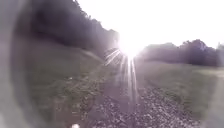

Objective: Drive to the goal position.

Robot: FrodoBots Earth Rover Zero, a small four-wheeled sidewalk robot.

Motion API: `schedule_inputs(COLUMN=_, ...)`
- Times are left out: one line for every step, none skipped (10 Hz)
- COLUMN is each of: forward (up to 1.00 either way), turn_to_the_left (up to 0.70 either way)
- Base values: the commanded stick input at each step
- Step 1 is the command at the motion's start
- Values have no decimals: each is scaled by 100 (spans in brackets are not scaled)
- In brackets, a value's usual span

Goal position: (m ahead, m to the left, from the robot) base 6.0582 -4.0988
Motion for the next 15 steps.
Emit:
schedule_inputs(forward=85, turn_to_the_left=0)
schedule_inputs(forward=85, turn_to_the_left=0)
schedule_inputs(forward=85, turn_to_the_left=0)
schedule_inputs(forward=85, turn_to_the_left=0)
schedule_inputs(forward=85, turn_to_the_left=0)
schedule_inputs(forward=85, turn_to_the_left=0)
schedule_inputs(forward=85, turn_to_the_left=0)
schedule_inputs(forward=85, turn_to_the_left=0)
schedule_inputs(forward=85, turn_to_the_left=0)
schedule_inputs(forward=85, turn_to_the_left=0)
schedule_inputs(forward=85, turn_to_the_left=0)
schedule_inputs(forward=85, turn_to_the_left=0)
schedule_inputs(forward=85, turn_to_the_left=0)
schedule_inputs(forward=85, turn_to_the_left=0)
schedule_inputs(forward=85, turn_to_the_left=-8)
